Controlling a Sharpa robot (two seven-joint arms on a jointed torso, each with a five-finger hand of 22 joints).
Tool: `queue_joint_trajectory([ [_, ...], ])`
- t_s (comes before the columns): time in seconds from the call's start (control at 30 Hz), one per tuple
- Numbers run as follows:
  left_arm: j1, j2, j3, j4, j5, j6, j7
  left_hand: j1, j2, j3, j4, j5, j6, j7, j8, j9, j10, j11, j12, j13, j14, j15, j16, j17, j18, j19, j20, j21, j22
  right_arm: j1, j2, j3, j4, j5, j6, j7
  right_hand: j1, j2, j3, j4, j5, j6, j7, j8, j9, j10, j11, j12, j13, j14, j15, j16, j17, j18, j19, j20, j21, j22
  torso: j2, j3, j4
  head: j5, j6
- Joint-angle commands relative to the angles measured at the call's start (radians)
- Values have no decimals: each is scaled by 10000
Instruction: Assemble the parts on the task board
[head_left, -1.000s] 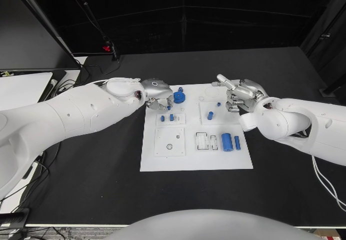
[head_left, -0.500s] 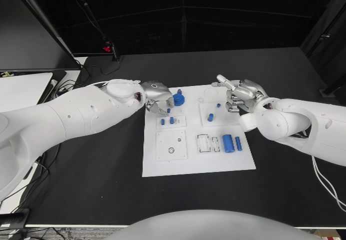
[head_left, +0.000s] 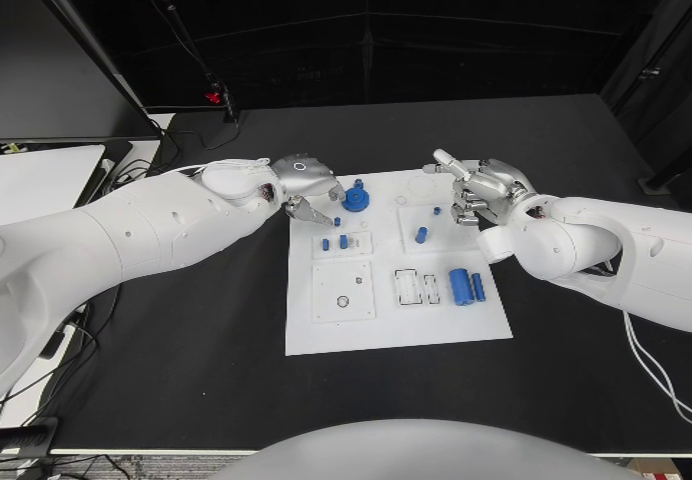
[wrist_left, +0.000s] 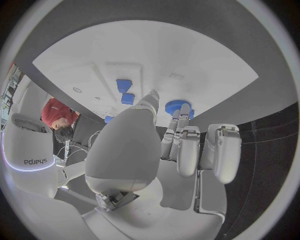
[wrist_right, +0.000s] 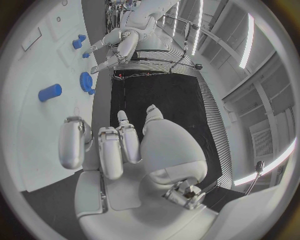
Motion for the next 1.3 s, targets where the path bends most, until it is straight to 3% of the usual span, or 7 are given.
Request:
queue_joint_trajectory([
  [0.03,68,-149,10,78,116,-1075,-160,88,75,-55,-15,38,-101,-19,1,9,-87,13,77,11,1030,49,9,2634,40,787,56,-118,2491,10,-6,5,6,16,32,42,27,51,-43,-27,18,42,30,78,14,-63,29,-52,885,776,17,-54,2252,135,-72,23,-64,1845,-5,6,17,-5,-10],
  [0.47,232,-1127,12,825,157,-2318,-84,1230,393,793,-18,41,510,-140,721,153,94,-112,525,5,949,-97,-89,2402,201,386,-74,-738,2268,2,-78,9,91,-35,-236,208,167,46,-21,-127,44,138,81,143,27,-155,76,-102,803,740,53,-70,2212,163,-187,47,-167,1803,-23,6,2,88,72],
  [0.63,249,-1732,10,1424,1013,-3256,251,1036,257,1251,19,59,805,-195,907,156,479,-185,656,-21,189,-164,-1129,448,543,-520,-112,-2205,1724,56,-216,21,211,-235,-524,389,706,4,74,-482,23,226,132,209,20,-1541,157,-1014,-422,664,131,-103,2134,205,-354,119,-312,1745,-47,3,27,59,134],
  [0.73,250,-2185,6,1964,2328,-3786,572,678,169,1498,-18,99,1046,-306,1027,173,904,-258,767,-17,-1003,-267,-2944,-2024,974,-1859,-162,-4433,852,245,-286,28,229,-769,-564,421,1180,37,162,-698,-164,286,149,241,11,-5200,183,-3942,-3829,833,146,-22,2320,145,-138,149,-92,1831,-59,6,68,20,173],
  [0.9,235,-2707,0,2772,5569,-4052,1306,-47,57,1446,-14,306,1108,-269,1047,163,1120,-261,777,8,-3524,-145,-6594,-6092,1730,-4717,-80,-9416,-1272,679,-313,33,21,-2609,-424,401,1882,79,276,-817,-711,621,206,325,43,-5993,293,-6359,-6056,773,196,-80,2146,64,153,168,176,1926,-81,9,148,-92,247],
  [1.07,139,-2966,-4,3441,9432,-3791,2465,-1039,147,564,-22,2435,828,-110,983,124,851,-56,718,27,-5103,209,-8060,-6899,1627,-5738,245,-11003,-2171,982,-246,33,-499,-5628,-274,357,2638,34,427,-840,-1398,1044,269,355,62,-5841,468,-8309,-8067,749,266,-194,1863,-8,541,251,431,2000,-136,9,266,-349,304],
  [1.3,-85,-2995,-6,4148,13027,-3192,3824,-1950,741,-997,-24,2530,-296,422,976,60,-826,573,514,20,-7640,1103,-9881,-8185,1218,-8199,909,-13374,-3561,1080,19,22,-1427,-8943,-118,20,3732,-69,731,-746,-2369,1484,313,170,36,-5284,612,-10286,-10440,971,305,-87,2159,-60,886,273,546,1987,-222,-23,402,-804,447],
])
